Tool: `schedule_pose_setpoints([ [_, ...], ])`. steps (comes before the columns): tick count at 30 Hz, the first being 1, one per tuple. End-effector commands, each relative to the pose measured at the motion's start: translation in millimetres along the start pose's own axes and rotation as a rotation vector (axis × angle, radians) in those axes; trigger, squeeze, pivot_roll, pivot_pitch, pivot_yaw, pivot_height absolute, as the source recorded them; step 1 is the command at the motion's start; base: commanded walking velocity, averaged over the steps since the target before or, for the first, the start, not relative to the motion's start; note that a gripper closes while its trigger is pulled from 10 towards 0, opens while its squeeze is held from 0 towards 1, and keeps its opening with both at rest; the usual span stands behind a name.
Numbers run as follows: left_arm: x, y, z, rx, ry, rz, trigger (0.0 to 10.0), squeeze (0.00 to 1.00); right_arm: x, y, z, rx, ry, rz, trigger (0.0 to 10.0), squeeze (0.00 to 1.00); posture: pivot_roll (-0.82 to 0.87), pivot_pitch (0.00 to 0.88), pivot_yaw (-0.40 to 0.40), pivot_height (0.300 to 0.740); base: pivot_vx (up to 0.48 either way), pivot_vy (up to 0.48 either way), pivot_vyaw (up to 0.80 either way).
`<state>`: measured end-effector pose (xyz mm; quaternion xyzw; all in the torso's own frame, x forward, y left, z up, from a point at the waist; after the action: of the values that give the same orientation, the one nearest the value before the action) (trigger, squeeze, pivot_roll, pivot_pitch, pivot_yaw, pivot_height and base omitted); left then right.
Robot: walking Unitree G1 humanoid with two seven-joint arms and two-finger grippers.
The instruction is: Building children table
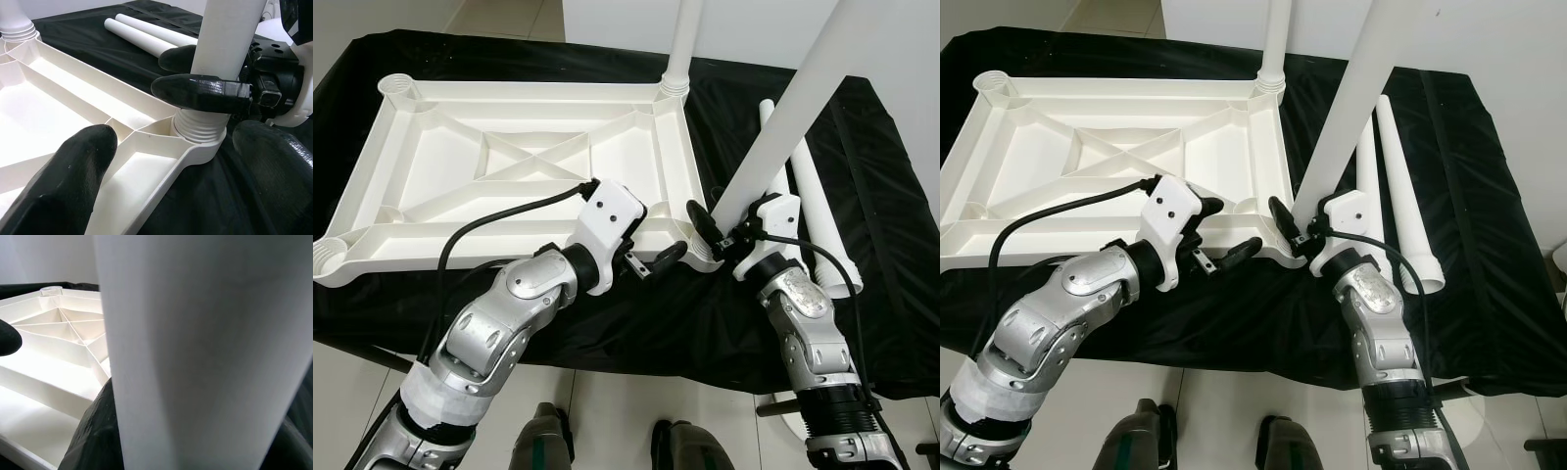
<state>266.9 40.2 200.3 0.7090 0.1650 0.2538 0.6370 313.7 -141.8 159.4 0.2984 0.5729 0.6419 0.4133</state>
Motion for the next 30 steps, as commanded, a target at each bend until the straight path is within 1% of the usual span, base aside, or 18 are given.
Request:
schedule_pose_setpoints([
  [1,-2.8,6,-1.0,-0.018,-0.026,0.007,10.0,0.00,5.7,-46,-11.2,0.212,-0.012,0.096,10.0,0.00,0.11,0.171,0.028,0.740,0.000,0.000,0.00],
  [3,-2.6,7,-1.3,-0.018,-0.025,0.007,10.0,0.00,5.6,-49,-8.5,0.247,-0.024,0.085,10.0,0.00,0.11,0.170,0.029,0.740,0.000,0.000,0.00],
  [7,-2.9,8,-0.9,-0.022,-0.024,0.009,10.0,0.00,10.5,-47,-1.9,0.238,-0.057,0.075,10.0,0.00,0.11,0.170,0.024,0.740,0.000,0.000,0.00],
  [11,-3.1,8,-0.8,-0.023,-0.024,0.009,10.0,0.00,12.7,-46,-0.5,0.233,-0.071,0.078,10.0,0.00,0.11,0.170,0.020,0.740,0.000,0.000,0.00],
  [12,-3.3,9,-1.2,-0.024,-0.024,0.010,10.0,0.00,16.7,-44,1.4,0.215,-0.091,0.079,10.0,0.00,0.11,0.170,0.019,0.740,0.000,0.000,0.00],
  [14,-3.6,9,-2.0,-0.027,-0.023,0.011,10.0,0.00,25.6,-41,3.1,0.173,-0.170,0.111,10.0,0.00,0.11,0.170,0.019,0.740,0.000,0.000,0.00],
  [17,-4.1,9,-2.0,-0.028,-0.023,0.010,10.0,0.00,27.0,-41,2.7,0.162,-0.201,0.118,10.0,0.00,0.12,0.166,0.011,0.740,0.000,0.000,0.00],
  [20,-5.3,10,-2.0,-0.029,-0.024,0.010,10.0,0.00,27.4,-41,2.1,0.148,-0.320,0.149,10.0,0.00,0.12,0.163,0.010,0.740,0.000,0.000,0.00],
  [21,-5.3,10,-2.0,-0.029,-0.024,0.010,10.0,0.00,27.4,-41,2.1,0.148,-0.320,0.149,10.0,0.00,0.12,0.163,0.010,0.740,0.000,0.000,0.00],
  [23,-6.4,10,-1.3,-0.034,-0.029,0.007,10.0,0.00,28.6,-39,2.9,0.118,-0.410,0.151,10.0,0.00,0.12,0.160,0.008,0.740,0.000,0.000,0.00],
  [24,-6.4,10,-1.3,-0.034,-0.029,0.007,10.0,0.00,28.6,-39,2.9,0.118,-0.410,0.151,10.0,0.00,0.12,0.160,0.008,0.740,0.000,0.000,0.00],
  [25,-7.0,11,-0.6,-0.036,-0.033,0.005,10.0,0.00,30.5,-39,4.7,0.114,-0.445,0.158,10.0,0.00,0.12,0.155,0.006,0.740,0.000,0.000,0.00],
  [26,-7.2,11,-0.4,-0.037,-0.034,0.005,10.0,0.00,30.9,-39,5.1,0.114,-0.452,0.160,10.0,0.00,0.12,0.155,0.006,0.740,0.000,0.000,0.00],
  [29,-7.9,11,0.0,-0.037,-0.036,0.007,10.0,0.00,29.1,-37,5.3,0.112,-0.497,0.137,10.0,0.00,0.11,0.152,0.004,0.740,0.000,0.000,0.00],
  [30,-8.7,12,0.2,-0.039,-0.039,0.007,10.0,0.00,29.4,-33,6.1,0.091,-0.548,0.127,10.0,0.00,0.12,0.151,0.000,0.740,0.000,0.000,0.00],
])
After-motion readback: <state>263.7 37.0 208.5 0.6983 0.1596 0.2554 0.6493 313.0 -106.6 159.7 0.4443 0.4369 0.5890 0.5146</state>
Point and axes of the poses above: a point about 5 cm out from each wrist's last joint towards the gripper, its own z axis pointing out of the wrist towards the gripper, its own y axis along the axis of the wrist's last joint, x = y × z, the point moved 2 cm from there along z, pointing out of the wrist towards the gripper, and after that the axes turned 1 degree about z, right-handed, at the moved point
